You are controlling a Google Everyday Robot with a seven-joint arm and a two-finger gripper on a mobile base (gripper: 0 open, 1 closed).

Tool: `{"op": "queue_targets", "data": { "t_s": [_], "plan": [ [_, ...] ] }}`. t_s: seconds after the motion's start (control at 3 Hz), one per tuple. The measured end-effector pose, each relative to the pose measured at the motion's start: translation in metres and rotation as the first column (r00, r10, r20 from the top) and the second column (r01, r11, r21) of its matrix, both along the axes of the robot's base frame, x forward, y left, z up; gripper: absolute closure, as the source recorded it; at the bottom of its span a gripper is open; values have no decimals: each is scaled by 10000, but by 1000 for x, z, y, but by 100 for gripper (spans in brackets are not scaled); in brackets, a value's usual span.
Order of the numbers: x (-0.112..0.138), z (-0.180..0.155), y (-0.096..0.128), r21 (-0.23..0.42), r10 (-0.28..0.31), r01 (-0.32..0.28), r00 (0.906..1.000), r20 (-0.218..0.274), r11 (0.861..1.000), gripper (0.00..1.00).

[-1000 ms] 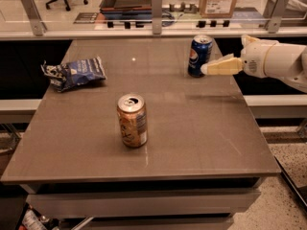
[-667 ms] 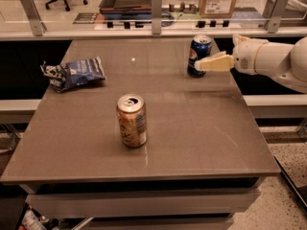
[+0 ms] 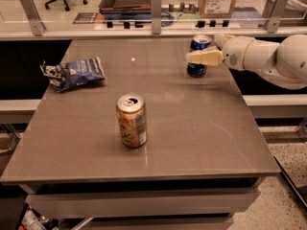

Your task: Move pepsi can near blue chip bag

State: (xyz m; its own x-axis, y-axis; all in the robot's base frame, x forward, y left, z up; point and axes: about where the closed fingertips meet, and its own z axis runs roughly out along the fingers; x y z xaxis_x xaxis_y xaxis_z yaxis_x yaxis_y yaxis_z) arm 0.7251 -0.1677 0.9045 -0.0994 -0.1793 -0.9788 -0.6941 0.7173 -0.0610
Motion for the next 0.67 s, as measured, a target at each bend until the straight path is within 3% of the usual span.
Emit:
{"op": "queue_targets", "data": {
  "t_s": [0.33,0.67],
  "plan": [
    [8,6,15,285,488,-494,9986,213,9984,41],
    [8,6,17,284,514,-520,9985,209,9982,64]
  ]
}}
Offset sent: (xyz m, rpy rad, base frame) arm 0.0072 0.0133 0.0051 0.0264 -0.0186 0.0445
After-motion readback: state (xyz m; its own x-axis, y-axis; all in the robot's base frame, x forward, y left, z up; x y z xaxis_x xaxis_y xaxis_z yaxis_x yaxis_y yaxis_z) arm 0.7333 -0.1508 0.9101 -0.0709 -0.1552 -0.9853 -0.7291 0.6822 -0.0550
